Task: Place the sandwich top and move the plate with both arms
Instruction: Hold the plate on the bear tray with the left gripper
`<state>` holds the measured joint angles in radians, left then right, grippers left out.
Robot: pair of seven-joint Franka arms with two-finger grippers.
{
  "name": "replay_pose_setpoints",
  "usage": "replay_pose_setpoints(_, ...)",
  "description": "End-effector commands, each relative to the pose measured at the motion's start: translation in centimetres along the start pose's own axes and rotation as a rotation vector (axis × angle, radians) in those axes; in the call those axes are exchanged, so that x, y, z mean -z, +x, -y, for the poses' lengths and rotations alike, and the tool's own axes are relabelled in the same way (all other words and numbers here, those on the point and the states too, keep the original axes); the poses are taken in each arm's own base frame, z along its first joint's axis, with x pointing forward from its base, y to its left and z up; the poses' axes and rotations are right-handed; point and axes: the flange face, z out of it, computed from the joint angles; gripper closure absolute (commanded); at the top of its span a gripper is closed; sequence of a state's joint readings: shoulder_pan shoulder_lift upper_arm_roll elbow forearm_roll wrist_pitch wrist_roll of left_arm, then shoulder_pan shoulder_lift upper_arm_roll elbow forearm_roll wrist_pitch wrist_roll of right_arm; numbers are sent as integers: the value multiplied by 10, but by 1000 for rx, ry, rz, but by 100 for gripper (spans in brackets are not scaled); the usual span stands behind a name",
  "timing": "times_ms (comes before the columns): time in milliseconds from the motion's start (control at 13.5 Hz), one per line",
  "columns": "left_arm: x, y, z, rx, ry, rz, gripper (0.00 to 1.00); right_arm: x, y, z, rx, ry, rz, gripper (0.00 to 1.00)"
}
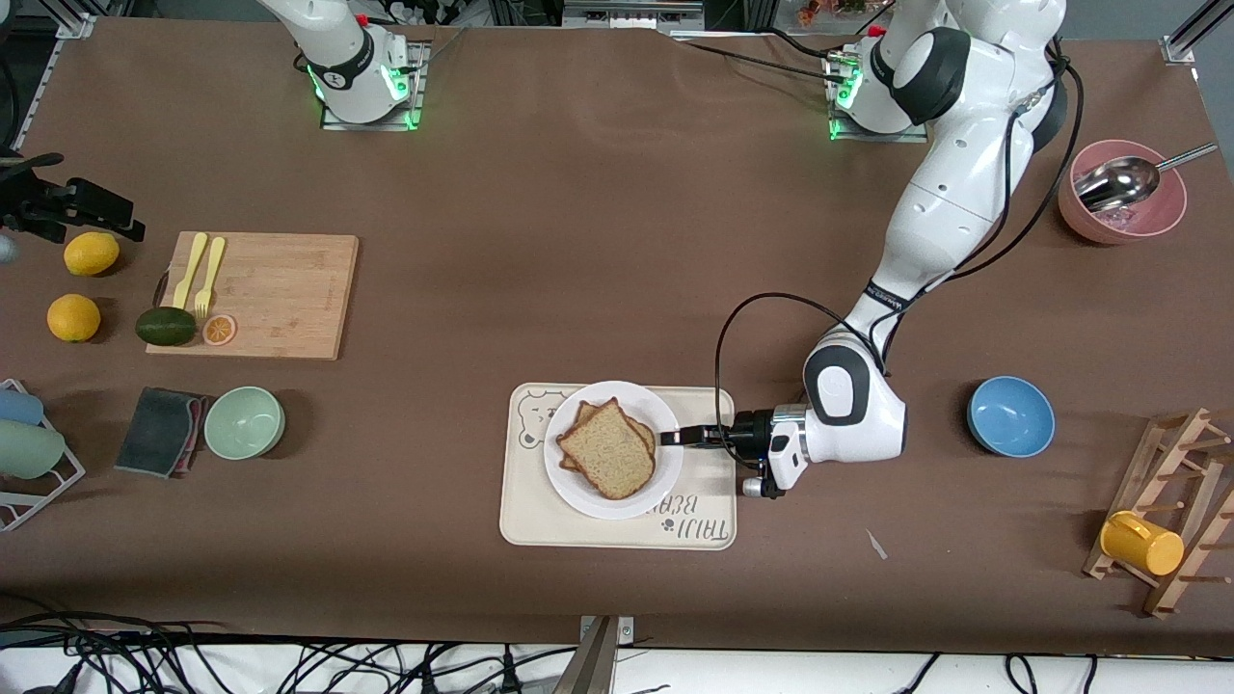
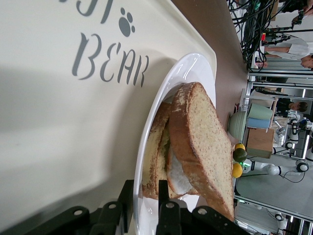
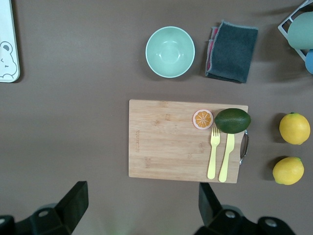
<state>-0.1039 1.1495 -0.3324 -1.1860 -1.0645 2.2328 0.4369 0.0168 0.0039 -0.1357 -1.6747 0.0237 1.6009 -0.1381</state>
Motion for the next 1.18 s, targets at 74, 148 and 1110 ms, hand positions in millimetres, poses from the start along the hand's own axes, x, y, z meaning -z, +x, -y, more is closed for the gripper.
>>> replay_pose_setpoints(74,15,2,-2,-14,40,-5,73,6,-6,-1,1,-9,-6,0)
replay_pose_setpoints(148,18,3,-6,-19,42,-10,73,6,-5,-1,1,-9,-4,0)
replay_pose_setpoints(1110,129,-32,-64,-94,98,24,50,6,-5,-1,1,-9,-6,0)
